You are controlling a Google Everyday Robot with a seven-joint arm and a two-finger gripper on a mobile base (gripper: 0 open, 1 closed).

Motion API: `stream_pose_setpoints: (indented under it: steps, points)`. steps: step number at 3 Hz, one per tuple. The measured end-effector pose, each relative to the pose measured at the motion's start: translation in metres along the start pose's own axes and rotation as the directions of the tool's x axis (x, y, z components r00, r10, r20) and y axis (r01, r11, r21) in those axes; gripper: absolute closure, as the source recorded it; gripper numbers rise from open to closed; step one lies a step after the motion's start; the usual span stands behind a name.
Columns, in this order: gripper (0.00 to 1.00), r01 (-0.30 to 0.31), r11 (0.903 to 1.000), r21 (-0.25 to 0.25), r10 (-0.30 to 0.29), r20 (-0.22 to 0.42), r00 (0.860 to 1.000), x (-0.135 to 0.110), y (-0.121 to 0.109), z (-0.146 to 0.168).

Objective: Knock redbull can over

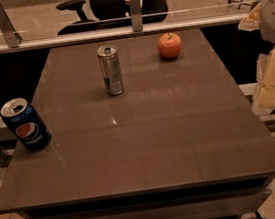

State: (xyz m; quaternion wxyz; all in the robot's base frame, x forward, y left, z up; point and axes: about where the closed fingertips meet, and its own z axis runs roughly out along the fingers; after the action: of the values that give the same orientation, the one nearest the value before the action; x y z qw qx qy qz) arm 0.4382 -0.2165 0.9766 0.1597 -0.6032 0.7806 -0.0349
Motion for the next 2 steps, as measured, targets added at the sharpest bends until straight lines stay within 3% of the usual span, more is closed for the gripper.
stream_pose_setpoints:
  steps: [2]
  points:
    - [0.00,-0.003,0.9998,0.021,0.002,0.010,1.000,-0.0046,-0.0026,-0.0037]
